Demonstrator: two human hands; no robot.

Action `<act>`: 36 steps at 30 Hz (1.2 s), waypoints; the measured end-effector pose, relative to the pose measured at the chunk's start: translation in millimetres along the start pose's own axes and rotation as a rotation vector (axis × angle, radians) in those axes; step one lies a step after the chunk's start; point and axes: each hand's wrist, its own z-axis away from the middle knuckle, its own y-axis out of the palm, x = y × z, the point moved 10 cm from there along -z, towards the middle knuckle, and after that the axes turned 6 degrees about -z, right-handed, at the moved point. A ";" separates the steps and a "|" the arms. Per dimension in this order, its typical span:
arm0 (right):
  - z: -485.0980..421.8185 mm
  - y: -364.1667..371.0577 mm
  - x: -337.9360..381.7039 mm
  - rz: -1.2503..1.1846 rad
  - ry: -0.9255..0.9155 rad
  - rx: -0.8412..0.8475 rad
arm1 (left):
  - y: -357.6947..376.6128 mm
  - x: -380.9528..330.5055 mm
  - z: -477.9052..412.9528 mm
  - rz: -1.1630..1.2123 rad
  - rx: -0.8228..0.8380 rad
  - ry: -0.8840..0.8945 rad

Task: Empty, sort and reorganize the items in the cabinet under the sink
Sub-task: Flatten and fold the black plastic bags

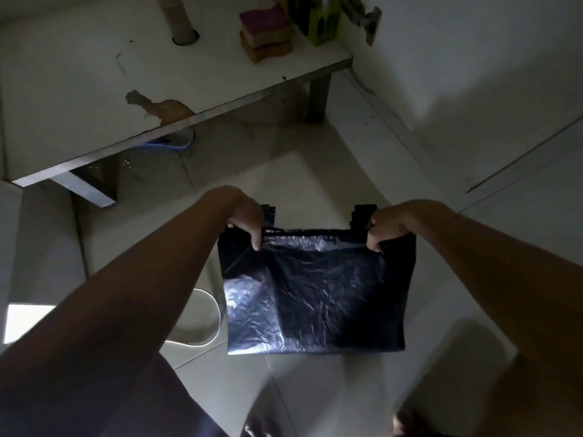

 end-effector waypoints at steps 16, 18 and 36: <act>-38.0 28.8 -48.8 -0.180 0.058 -0.771 | 30.5 -26.3 -51.6 -0.019 -0.875 -0.033; -32.4 52.3 -49.9 -0.238 0.010 -0.783 | 62.6 -43.5 -57.0 -0.016 -0.815 0.097; -42.2 146.5 -94.2 -0.937 0.380 -0.357 | 123.1 -63.6 -87.4 0.092 -0.808 -0.164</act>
